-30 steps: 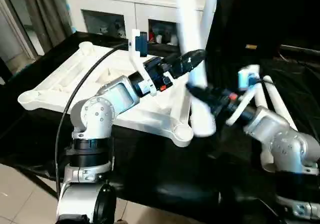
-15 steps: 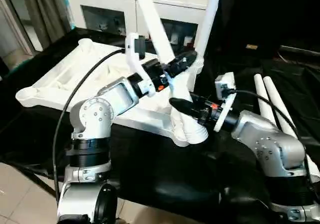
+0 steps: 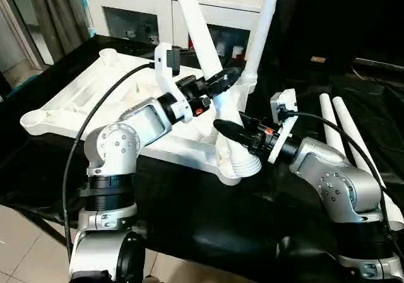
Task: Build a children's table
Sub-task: Pick table leg
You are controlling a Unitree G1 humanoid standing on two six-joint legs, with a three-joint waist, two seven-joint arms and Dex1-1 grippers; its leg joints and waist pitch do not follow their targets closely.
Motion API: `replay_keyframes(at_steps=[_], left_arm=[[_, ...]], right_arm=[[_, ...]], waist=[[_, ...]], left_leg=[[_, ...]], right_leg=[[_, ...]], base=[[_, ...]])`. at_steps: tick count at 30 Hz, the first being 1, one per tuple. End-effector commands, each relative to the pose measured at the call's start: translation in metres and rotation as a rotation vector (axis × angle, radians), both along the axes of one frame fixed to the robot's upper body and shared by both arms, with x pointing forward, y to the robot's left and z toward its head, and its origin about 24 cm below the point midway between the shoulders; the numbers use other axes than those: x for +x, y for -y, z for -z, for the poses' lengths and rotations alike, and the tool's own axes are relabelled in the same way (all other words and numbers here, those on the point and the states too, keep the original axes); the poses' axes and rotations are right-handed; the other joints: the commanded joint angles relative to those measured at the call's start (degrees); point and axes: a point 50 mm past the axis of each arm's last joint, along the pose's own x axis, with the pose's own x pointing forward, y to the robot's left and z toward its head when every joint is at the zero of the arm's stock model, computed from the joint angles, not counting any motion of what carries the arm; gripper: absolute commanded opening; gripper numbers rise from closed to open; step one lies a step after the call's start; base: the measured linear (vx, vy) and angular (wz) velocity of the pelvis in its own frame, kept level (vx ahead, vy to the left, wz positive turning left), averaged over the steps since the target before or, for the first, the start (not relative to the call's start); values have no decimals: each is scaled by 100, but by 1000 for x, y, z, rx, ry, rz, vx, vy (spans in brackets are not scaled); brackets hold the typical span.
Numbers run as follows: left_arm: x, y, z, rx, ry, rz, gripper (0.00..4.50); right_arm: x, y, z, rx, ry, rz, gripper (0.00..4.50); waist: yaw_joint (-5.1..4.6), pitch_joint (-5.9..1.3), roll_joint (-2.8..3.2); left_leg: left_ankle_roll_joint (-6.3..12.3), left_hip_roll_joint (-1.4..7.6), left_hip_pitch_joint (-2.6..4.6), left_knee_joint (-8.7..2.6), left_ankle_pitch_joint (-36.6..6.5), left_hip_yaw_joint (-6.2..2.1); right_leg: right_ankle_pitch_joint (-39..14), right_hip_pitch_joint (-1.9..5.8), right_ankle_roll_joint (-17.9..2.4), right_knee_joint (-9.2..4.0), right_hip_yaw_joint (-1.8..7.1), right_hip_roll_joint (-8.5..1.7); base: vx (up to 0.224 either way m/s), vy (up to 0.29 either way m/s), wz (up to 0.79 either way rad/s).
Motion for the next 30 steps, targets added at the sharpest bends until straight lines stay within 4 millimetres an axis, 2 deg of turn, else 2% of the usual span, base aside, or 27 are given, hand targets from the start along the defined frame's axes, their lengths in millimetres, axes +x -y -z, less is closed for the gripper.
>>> replay_keyframes(at_steps=[1,2,7,9,12,14,18,23,30], left_arm=[[-4,7,2,22,0,42,280],[-4,7,2,24,1,45,250],[-2,7,1,29,10,51,211],[-2,6,1,32,14,52,197],[-1,5,0,85,47,67,190],[-1,4,-1,118,77,89,185],[-2,3,-4,142,113,136,184],[-10,-4,-14,179,217,305,184],[-13,-4,-19,180,247,364,184]], right_arm=[[3,0,-2,-12,14,20,187],[3,0,-2,-13,15,20,187],[5,1,-2,-28,25,40,187],[5,1,-2,-17,14,35,257],[3,1,-3,-24,-3,-9,264],[3,4,-3,-46,-14,-18,298],[2,9,-4,-69,-38,-60,302],[-8,20,-10,-69,-159,-263,302],[-13,22,-7,-113,-200,-344,302]], waist=[[7,-437,-33],[8,-441,-24],[4,-441,3],[1,-446,2],[8,-451,21],[8,-449,26],[12,-456,34],[21,-444,20],[31,-450,16]], left_leg=[[104,125,31,-350,-541,-13],[98,126,33,-349,-539,-16],[60,124,41,-349,-575,-16],[68,120,38,-346,-574,-16],[65,120,45,-349,-571,-21],[63,125,52,-352,-552,-23],[32,120,54,-348,-571,-24],[87,115,60,-346,-634,-20],[9,133,56,-335,-624,-15]], right_leg=[[-649,354,-1020,-412,224,-359],[-648,357,-1021,-408,223,-360],[-626,354,-1039,-407,226,-356],[-580,358,-1057,-407,225,-353],[-530,363,-1074,-400,225,-350],[-501,360,-1055,-395,224,-342],[-424,377,-1096,-383,225,-342],[-556,389,-1148,-388,225,-341],[-606,382,-1228,-382,226,-370]], base=[[0,0,0],[0,0,0],[0,0,0],[0,0,0],[0,0,0],[0,0,0],[0,0,0],[0,0,0],[0,0,0]])
